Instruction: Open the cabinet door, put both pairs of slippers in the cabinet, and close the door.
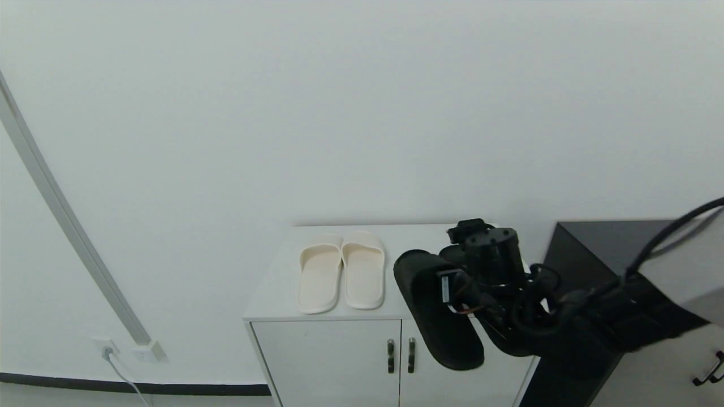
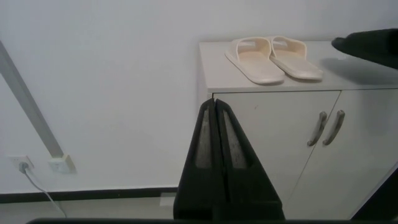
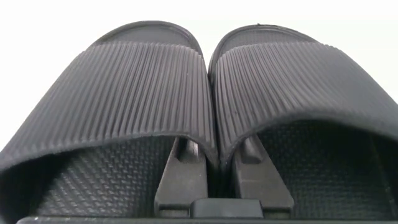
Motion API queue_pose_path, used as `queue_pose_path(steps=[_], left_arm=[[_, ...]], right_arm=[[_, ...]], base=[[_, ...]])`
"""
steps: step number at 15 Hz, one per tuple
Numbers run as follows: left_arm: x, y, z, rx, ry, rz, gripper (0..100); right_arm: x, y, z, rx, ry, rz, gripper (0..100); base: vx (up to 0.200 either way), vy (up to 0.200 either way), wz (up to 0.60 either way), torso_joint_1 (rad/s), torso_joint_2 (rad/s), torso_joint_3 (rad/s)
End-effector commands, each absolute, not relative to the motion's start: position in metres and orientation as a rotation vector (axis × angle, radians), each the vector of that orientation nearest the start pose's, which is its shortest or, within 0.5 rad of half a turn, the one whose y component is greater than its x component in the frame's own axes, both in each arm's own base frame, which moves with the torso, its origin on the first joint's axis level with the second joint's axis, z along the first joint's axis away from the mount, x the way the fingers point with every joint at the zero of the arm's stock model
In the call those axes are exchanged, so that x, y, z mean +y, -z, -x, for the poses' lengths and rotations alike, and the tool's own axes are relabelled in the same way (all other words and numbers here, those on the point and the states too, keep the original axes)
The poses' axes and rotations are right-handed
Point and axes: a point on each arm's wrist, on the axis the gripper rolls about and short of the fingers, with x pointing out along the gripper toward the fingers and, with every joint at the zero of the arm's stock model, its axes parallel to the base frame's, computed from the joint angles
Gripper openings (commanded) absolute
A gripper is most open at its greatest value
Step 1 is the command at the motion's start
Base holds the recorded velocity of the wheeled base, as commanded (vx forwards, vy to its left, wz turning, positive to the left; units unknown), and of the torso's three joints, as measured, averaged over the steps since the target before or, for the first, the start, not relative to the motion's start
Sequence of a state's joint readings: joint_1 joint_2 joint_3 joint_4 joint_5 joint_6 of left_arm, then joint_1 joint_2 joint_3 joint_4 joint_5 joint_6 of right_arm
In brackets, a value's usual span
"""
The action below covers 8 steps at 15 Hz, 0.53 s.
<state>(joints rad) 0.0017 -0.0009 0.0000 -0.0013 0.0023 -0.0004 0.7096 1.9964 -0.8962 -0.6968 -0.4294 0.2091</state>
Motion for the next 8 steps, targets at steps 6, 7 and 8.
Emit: queue_pose_path(steps=[6, 7, 8], left_arm=[[0.0, -0.076, 0.023, -0.002, -0.003, -0.002, 0], [0.0, -0.076, 0.023, -0.002, -0.003, -0.002, 0], [0.0, -0.076, 0.023, -0.002, -0.003, -0.002, 0]], right_arm=[[0.222, -0.151, -0.2, 0.312, -0.495, 0.019, 0], [0.222, -0.151, -0.199, 0.314, -0.5, 0.019, 0], [0.222, -0.151, -0.199, 0.314, -0.51, 0.017, 0]], base=[[0.0, 0.0, 0.0, 0.0, 0.0, 0.0], [0.0, 0.0, 0.0, 0.0, 0.0, 0.0], [-0.2, 0.0, 0.0, 0.007, 0.0, -0.002]])
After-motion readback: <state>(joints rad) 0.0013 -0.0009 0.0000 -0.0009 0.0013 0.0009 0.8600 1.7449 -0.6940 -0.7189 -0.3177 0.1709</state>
